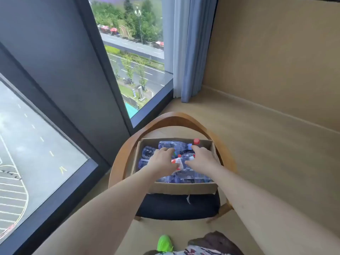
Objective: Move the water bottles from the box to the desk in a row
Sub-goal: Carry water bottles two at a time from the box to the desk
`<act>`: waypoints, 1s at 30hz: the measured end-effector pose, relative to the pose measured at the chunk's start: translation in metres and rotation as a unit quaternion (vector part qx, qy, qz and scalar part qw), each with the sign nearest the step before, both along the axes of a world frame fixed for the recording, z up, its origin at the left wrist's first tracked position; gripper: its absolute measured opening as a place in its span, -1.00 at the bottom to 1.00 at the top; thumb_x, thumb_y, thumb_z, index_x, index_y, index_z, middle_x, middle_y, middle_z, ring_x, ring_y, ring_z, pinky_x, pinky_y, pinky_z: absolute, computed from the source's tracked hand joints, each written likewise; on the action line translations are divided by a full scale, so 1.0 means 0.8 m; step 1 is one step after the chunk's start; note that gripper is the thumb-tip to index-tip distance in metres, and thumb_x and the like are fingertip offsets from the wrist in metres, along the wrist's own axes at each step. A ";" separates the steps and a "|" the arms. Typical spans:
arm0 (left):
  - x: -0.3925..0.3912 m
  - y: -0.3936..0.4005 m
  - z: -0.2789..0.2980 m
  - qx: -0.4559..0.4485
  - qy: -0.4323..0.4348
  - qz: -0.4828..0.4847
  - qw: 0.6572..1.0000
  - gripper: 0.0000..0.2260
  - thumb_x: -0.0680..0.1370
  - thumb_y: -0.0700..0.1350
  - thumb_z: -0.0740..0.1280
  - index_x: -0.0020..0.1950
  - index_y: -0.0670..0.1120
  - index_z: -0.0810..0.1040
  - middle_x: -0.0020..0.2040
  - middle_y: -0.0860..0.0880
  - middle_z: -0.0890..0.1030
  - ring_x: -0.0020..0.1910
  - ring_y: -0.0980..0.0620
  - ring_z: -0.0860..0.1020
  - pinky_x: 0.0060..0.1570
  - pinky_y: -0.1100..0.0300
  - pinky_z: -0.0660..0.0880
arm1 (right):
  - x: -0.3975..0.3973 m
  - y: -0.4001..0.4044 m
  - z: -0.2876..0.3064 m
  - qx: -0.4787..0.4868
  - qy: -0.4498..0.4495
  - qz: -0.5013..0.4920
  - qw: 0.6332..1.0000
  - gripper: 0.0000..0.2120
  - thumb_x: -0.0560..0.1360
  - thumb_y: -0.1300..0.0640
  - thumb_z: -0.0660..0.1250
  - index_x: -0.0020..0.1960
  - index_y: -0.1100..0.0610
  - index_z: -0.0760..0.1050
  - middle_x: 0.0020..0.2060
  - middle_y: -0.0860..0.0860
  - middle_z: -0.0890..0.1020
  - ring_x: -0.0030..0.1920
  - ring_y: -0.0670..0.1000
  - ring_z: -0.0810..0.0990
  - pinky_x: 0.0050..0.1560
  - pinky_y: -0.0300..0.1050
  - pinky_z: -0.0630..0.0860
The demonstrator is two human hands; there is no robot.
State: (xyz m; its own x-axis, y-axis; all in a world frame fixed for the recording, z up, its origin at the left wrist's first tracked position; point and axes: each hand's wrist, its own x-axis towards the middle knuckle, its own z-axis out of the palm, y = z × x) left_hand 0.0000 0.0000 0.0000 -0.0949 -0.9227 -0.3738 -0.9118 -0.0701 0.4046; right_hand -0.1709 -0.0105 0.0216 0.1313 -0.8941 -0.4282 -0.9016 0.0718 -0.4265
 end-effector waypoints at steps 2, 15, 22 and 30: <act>0.007 -0.010 -0.007 0.001 0.004 0.014 1.000 -0.42 0.59 0.09 0.34 0.59 0.04 0.29 0.53 -0.06 0.38 0.51 -0.14 0.30 0.42 -0.11 0.34 | 0.006 -0.008 -0.008 0.011 0.000 -0.015 1.000 -0.30 0.59 -0.11 0.35 0.62 -0.02 0.14 0.50 0.11 0.35 0.43 0.21 0.40 0.35 0.16 0.48; 0.021 -0.086 -0.068 0.071 -0.019 0.062 0.995 -0.40 0.57 0.08 0.36 0.58 -0.01 0.31 0.51 -0.11 0.40 0.49 -0.17 0.32 0.42 -0.12 0.37 | -0.006 -0.112 -0.080 0.068 0.022 -0.014 0.997 -0.33 0.55 -0.06 0.41 0.57 0.04 0.25 0.36 0.12 0.47 0.33 0.19 0.48 0.27 0.15 0.54; -0.028 -0.153 -0.097 0.067 -0.032 0.014 0.997 -0.45 0.57 0.04 0.35 0.53 -0.05 0.34 0.48 -0.13 0.39 0.48 -0.17 0.28 0.36 -0.08 0.40 | -0.040 -0.165 -0.119 0.107 0.021 -0.035 0.993 -0.38 0.51 -0.03 0.37 0.51 -0.05 0.26 0.27 0.14 0.46 0.29 0.22 0.46 0.19 0.07 0.51; -0.034 -0.174 -0.147 0.069 -0.105 -0.045 0.991 -0.36 0.58 0.08 0.34 0.61 0.02 0.19 0.63 -0.13 0.18 0.60 -0.22 0.10 0.50 -0.17 0.23 | -0.045 -0.187 -0.162 0.062 0.012 -0.109 0.992 -0.63 0.52 0.04 0.43 0.24 0.13 0.42 0.14 0.11 0.60 0.15 0.19 0.58 -0.06 -0.04 0.43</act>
State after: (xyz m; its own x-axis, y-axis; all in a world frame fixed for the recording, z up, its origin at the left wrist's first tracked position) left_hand -0.0272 -0.1389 -0.1180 -0.0804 -0.8525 -0.5165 -0.9799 -0.0271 0.1974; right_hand -0.2072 -0.1601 -0.1078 -0.0702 -0.8408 -0.5368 -0.8689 0.3159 -0.3811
